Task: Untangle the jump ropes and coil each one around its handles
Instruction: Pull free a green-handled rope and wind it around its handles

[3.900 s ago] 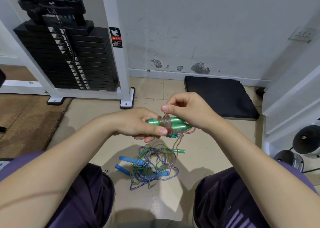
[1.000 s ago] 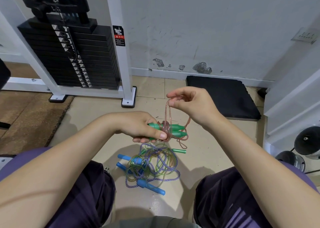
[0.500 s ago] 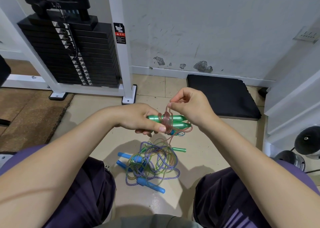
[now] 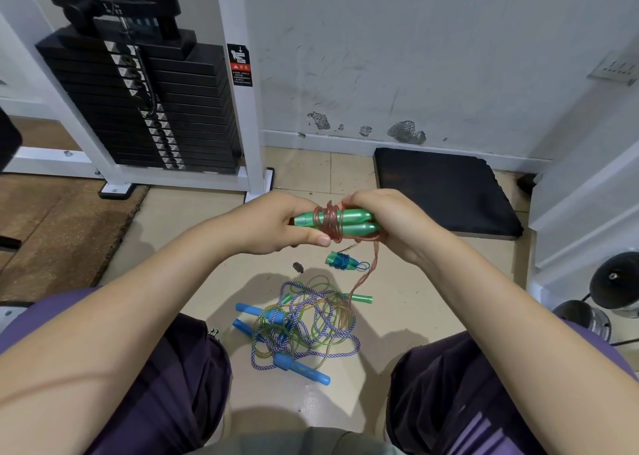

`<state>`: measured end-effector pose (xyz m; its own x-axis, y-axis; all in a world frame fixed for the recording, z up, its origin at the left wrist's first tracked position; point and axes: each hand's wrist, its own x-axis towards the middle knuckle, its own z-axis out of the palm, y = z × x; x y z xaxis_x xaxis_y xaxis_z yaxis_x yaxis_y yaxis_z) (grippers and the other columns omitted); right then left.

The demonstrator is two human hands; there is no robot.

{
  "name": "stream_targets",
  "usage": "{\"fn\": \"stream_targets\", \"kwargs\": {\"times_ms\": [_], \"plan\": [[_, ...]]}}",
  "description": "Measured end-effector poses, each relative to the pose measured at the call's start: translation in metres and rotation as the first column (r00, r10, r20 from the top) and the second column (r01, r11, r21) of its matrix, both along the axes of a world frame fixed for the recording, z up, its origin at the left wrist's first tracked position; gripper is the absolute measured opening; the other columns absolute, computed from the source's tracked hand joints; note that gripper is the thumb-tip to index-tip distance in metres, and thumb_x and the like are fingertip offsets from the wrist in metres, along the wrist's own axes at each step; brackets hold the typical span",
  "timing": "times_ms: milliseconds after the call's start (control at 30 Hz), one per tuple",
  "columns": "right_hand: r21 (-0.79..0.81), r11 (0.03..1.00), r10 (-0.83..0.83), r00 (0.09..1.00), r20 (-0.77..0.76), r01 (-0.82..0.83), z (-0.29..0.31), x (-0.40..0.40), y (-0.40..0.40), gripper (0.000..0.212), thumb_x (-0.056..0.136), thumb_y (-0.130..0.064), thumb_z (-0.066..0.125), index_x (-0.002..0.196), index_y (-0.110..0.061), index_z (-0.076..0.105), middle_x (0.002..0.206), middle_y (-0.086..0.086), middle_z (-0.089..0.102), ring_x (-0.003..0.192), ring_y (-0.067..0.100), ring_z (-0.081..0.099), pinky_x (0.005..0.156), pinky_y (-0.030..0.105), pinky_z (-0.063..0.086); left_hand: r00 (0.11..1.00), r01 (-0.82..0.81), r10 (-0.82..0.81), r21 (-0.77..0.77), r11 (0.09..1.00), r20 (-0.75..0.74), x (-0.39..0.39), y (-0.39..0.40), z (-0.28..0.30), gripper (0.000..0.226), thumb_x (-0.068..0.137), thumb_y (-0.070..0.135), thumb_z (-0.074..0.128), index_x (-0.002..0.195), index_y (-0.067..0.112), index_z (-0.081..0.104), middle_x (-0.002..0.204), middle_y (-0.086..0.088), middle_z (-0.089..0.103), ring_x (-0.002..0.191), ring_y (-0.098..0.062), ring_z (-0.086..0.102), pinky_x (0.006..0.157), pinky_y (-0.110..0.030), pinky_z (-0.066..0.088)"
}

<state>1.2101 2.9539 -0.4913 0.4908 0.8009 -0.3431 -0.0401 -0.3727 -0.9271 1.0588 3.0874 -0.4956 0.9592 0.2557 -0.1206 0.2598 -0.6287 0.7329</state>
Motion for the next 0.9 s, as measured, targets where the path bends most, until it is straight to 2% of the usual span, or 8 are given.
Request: {"fn": "stream_targets", "kwargs": {"times_ms": [100, 200, 267, 367, 467, 600, 767, 900], "plan": [[0.106, 0.994, 0.005, 0.981, -0.193, 0.015, 0.005, 0.004, 0.0, 0.036, 0.096, -0.044, 0.052, 0.086, -0.011, 0.06, 0.069, 0.008, 0.058, 0.052, 0.021, 0.045, 0.053, 0.029, 0.03, 0.994, -0.061, 0.071, -0.121, 0.991, 0.08, 0.001, -0.002, 0.004, 0.012, 0.089, 0.033, 0.069, 0.082, 0.025, 0.064, 0.06, 0.002, 0.057, 0.044, -0.008, 0.047, 0.048, -0.019, 0.04], [0.193, 0.977, 0.142, 0.954, -0.262, -0.093, 0.007, 0.005, 0.0, 0.06, 0.091, -0.063, 0.043, 0.113, -0.011, 0.064, 0.078, 0.009, 0.061, 0.051, 0.015, 0.04, 0.048, 0.024, 0.025, 0.96, -0.166, 0.231, -0.343, 0.924, 0.158, 0.002, 0.0, 0.005, 0.021, 0.095, 0.032, 0.062, 0.079, 0.018, 0.059, 0.059, -0.004, 0.055, 0.041, -0.013, 0.043, 0.046, -0.02, 0.036], [0.185, 0.969, 0.198, 0.96, -0.199, -0.162, 0.005, 0.001, -0.001, 0.054, 0.09, -0.056, 0.055, 0.125, -0.016, 0.062, 0.073, 0.005, 0.052, 0.051, 0.011, 0.033, 0.05, 0.025, 0.021, 0.934, -0.22, 0.318, -0.442, 0.87, 0.161, 0.003, 0.0, 0.007, 0.028, 0.098, 0.034, 0.057, 0.082, 0.012, 0.058, 0.059, -0.005, 0.053, 0.039, -0.011, 0.04, 0.044, -0.018, 0.033], [0.177, 0.972, 0.161, 0.987, -0.024, -0.154, 0.001, -0.008, 0.001, 0.025, 0.094, -0.018, 0.063, 0.119, -0.017, 0.059, 0.059, 0.0, 0.032, 0.047, 0.012, 0.023, 0.049, 0.026, 0.015, 0.919, -0.263, 0.371, -0.5, 0.825, 0.13, 0.005, -0.001, 0.009, 0.033, 0.099, 0.039, 0.052, 0.082, 0.011, 0.058, 0.057, -0.003, 0.052, 0.039, -0.01, 0.039, 0.043, -0.018, 0.031], [0.12, 0.988, 0.074, 0.975, 0.211, -0.101, -0.001, -0.009, 0.004, 0.005, 0.098, -0.018, 0.056, 0.101, -0.013, 0.058, 0.048, -0.006, 0.031, 0.042, 0.012, 0.024, 0.045, 0.022, 0.017, 0.917, -0.284, 0.389, -0.541, 0.791, 0.087, 0.006, -0.001, 0.01, 0.036, 0.098, 0.044, 0.053, 0.081, 0.013, 0.059, 0.055, 0.0, 0.053, 0.039, -0.011, 0.039, 0.043, -0.019, 0.029], [0.111, 0.992, 0.033, 0.971, 0.236, -0.061, -0.002, -0.01, 0.004, 0.033, 0.103, -0.025, 0.045, 0.077, -0.01, 0.058, 0.048, -0.001, 0.03, 0.04, 0.014, 0.025, 0.044, 0.022, 0.018, 0.889, -0.358, 0.454, -0.536, 0.764, 0.054, 0.007, 0.002, 0.006, 0.035, 0.096, 0.045, 0.056, 0.081, 0.013, 0.059, 0.055, 0.001, 0.053, 0.038, -0.01, 0.039, 0.042, -0.019, 0.026], [0.036, 0.99, 0.11, 0.905, 0.411, -0.137, 0.005, -0.014, -0.002, 0.042, 0.1, -0.032, 0.052, 0.061, -0.016, 0.056, 0.051, 0.003, 0.032, 0.044, 0.012, 0.026, 0.047, 0.025, 0.022, 0.743, -0.527, 0.667, -0.564, 0.636, 0.058, 0.004, 0.022, 0.004, 0.036, 0.095, 0.043, 0.06, 0.077, 0.012, 0.06, 0.052, 0.0, 0.051, 0.034, -0.01, 0.035, 0.039, -0.019, 0.026], [0.118, 0.972, 0.109, 0.839, 0.533, -0.201, 0.016, -0.017, -0.005, 0.04, 0.094, -0.026, 0.064, 0.065, -0.003, 0.051, 0.052, -0.008, 0.032, 0.049, 0.005, 0.026, 0.049, 0.022, 0.021, 0.804, -0.531, 0.59, -0.358, 0.768, 0.075, 0.006, 0.019, -0.004, 0.036, 0.093, 0.04, 0.065, 0.073, 0.011, 0.06, 0.05, -0.001, 0.053, 0.036, -0.013, 0.039, 0.038, -0.019, 0.03]]}}
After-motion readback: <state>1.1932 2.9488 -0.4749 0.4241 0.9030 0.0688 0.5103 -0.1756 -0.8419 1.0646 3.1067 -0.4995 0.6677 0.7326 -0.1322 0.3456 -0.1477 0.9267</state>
